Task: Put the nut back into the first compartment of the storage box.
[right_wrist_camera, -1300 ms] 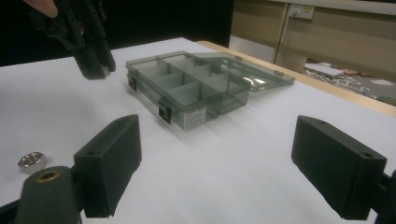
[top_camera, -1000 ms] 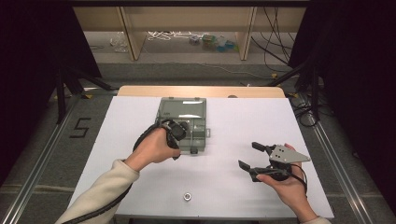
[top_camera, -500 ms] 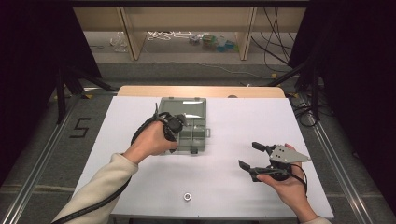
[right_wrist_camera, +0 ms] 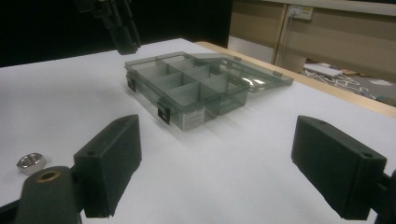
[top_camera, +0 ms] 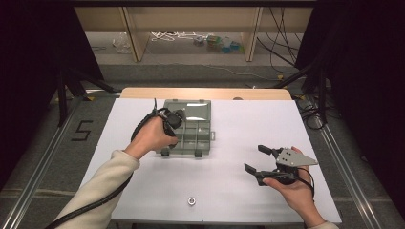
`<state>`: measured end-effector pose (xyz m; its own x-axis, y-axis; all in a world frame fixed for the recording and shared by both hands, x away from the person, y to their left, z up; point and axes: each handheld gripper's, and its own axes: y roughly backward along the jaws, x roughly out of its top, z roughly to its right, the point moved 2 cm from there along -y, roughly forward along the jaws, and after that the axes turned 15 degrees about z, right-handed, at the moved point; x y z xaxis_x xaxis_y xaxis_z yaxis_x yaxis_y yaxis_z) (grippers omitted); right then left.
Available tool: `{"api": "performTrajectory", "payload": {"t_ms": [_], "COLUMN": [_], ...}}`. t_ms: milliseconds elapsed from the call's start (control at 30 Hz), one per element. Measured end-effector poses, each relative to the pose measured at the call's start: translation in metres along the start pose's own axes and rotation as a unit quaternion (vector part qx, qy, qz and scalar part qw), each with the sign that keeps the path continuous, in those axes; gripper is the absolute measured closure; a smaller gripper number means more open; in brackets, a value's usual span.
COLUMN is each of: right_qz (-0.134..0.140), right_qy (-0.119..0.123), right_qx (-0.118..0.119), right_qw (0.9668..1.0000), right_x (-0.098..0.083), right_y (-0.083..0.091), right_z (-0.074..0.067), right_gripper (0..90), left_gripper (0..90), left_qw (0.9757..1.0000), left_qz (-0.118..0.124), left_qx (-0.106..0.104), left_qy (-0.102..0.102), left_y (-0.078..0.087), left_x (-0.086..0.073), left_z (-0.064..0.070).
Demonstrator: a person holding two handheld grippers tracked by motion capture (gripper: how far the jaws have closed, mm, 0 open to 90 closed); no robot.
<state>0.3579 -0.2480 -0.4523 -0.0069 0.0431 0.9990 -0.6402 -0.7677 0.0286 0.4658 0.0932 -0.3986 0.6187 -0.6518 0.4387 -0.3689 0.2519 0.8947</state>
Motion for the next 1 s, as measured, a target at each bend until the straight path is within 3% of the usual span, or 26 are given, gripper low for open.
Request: {"api": "performTrajectory", "payload": {"t_ms": [100,133,200,300,333,367,567,600,767,833,867,900,933,1000], "right_qz": [-0.001,0.002,0.002,0.002,0.001,0.001,-0.004,-0.003,0.0,0.001,0.001,0.005,0.001,0.0], "right_qy": [0.0,0.0,0.0,-0.001,-0.002,-0.002,-0.007,-0.007,-0.001,-0.003,-0.003,-0.002,-0.002,-0.002], "right_qx": [0.001,-0.001,0.0,0.002,0.0,0.0,-0.001,-0.001,-0.001,0.0,0.002,0.002,-0.001,-0.001], "right_qw": [1.0,1.0,1.0,1.0,1.0,1.0,1.0,1.0,1.0,1.0,1.0,1.0,1.0,1.0], "right_x": [0.0,-0.001,-0.001,-0.001,-0.001,-0.001,-0.001,-0.001,-0.001,-0.001,-0.001,-0.002,-0.001,-0.001], "right_y": [0.0,-0.001,-0.001,-0.001,-0.001,-0.001,-0.001,-0.001,-0.001,-0.001,-0.001,-0.002,-0.001,-0.001], "right_z": [0.0,0.0,0.0,0.0,0.0,0.0,-0.001,-0.001,0.0,0.0,0.0,0.0,0.0,0.0], "right_gripper": [16.9,16.9,16.9,16.9,16.9,16.9,16.9,16.9,16.9,16.8,16.8,16.8,16.8,16.8], "left_gripper": [70.1,70.2,70.1,70.2,70.1,70.2,70.2,70.1,70.1,70.1,70.1,70.1,70.1,70.1], "left_qw": [1.0,0.9999,0.9996,0.9994,0.9992,0.999,0.9976,0.9974,0.995,0.9928,0.9937,0.992,0.9922,0.9902], "left_qz": [-0.004,0.005,0.002,-0.003,0.007,-0.003,0.023,0.017,0.041,0.058,0.059,0.066,0.068,0.077], "left_qx": [0.0,0.003,0.002,0.005,0.01,0.01,0.031,0.031,0.044,0.051,0.053,0.059,0.065,0.074], "left_qy": [0.006,0.008,0.029,0.035,0.039,0.043,0.057,0.063,0.08,0.091,0.079,0.09,0.082,0.09], "left_y": [-0.001,-0.003,-0.004,-0.005,-0.008,-0.007,-0.015,-0.015,-0.023,-0.026,-0.027,-0.029,-0.03,-0.032], "left_x": [0.0,0.0,0.001,0.002,0.002,0.003,0.005,0.005,0.006,0.006,0.006,0.006,0.006,0.006], "left_z": [-0.005,-0.006,-0.009,-0.017,-0.019,-0.022,-0.034,-0.035,-0.042,-0.044,-0.049,-0.05,-0.053,-0.056]}}
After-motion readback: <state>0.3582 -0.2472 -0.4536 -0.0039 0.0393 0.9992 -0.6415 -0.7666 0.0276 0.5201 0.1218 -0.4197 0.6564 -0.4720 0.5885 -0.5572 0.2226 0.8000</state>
